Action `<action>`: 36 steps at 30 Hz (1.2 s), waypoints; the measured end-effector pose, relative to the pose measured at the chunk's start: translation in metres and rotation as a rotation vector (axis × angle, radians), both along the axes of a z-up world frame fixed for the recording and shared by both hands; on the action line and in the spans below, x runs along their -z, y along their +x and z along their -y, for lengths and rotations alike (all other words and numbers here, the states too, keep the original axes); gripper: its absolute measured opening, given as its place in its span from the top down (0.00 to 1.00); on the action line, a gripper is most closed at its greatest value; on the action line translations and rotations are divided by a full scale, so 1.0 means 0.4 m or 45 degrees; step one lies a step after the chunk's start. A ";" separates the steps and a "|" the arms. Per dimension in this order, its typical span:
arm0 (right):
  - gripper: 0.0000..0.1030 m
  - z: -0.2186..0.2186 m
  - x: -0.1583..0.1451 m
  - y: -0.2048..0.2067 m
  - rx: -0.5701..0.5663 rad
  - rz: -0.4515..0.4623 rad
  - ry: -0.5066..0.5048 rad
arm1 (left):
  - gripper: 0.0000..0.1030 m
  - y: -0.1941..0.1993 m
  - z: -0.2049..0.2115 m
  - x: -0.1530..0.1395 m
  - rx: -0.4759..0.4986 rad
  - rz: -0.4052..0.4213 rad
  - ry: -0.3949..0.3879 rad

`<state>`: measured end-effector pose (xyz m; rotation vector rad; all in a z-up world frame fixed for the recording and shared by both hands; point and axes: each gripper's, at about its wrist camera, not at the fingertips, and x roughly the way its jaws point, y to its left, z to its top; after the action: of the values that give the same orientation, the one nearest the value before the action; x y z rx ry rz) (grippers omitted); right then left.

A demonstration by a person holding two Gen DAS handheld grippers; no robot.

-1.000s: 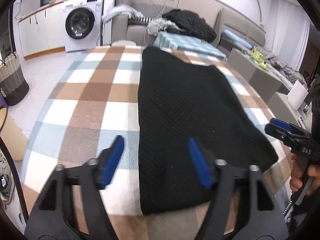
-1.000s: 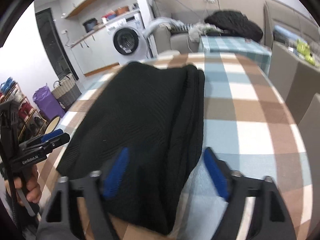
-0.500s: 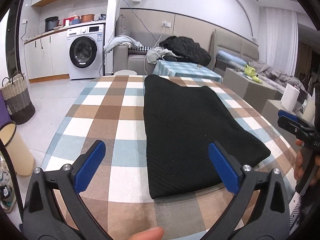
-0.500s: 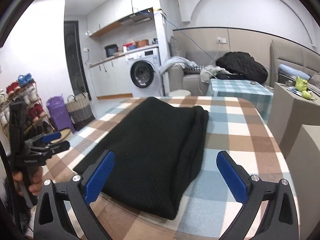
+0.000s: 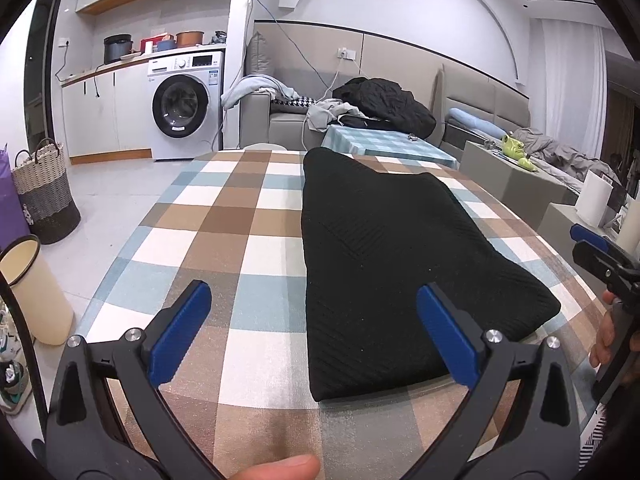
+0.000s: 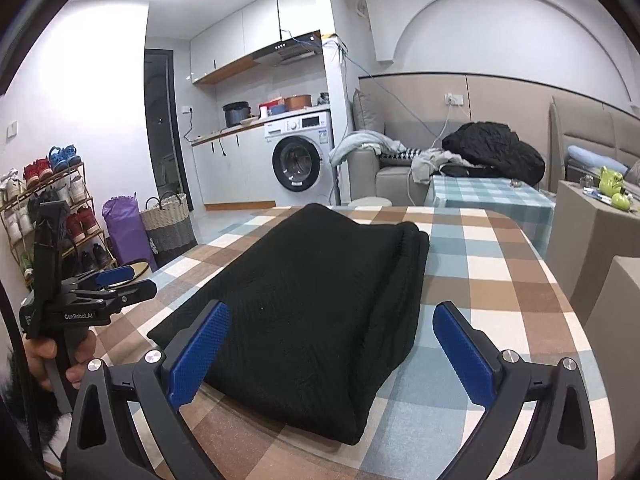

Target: Fold small clothes

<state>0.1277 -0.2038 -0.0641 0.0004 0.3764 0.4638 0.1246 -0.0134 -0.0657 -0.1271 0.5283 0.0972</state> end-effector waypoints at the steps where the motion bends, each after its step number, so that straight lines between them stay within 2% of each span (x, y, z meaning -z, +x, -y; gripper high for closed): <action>1: 0.00 0.001 0.002 0.000 0.002 0.002 0.001 | 0.01 -0.001 0.001 0.000 0.001 0.003 0.004; 11: 0.00 0.019 0.001 0.000 0.015 0.026 0.051 | 0.01 -0.008 0.004 0.001 0.012 0.017 0.009; 20: 0.00 -0.003 0.005 -0.008 -0.008 0.053 -0.011 | 0.01 -0.010 0.013 0.002 0.025 0.022 0.020; 36: 0.00 0.004 0.008 -0.004 -0.009 0.040 0.007 | 0.01 -0.009 0.014 0.003 0.027 0.018 0.013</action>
<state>0.1262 -0.2056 -0.0674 -0.0028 0.3440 0.4716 0.1208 -0.0189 -0.0670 -0.1120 0.5149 0.0782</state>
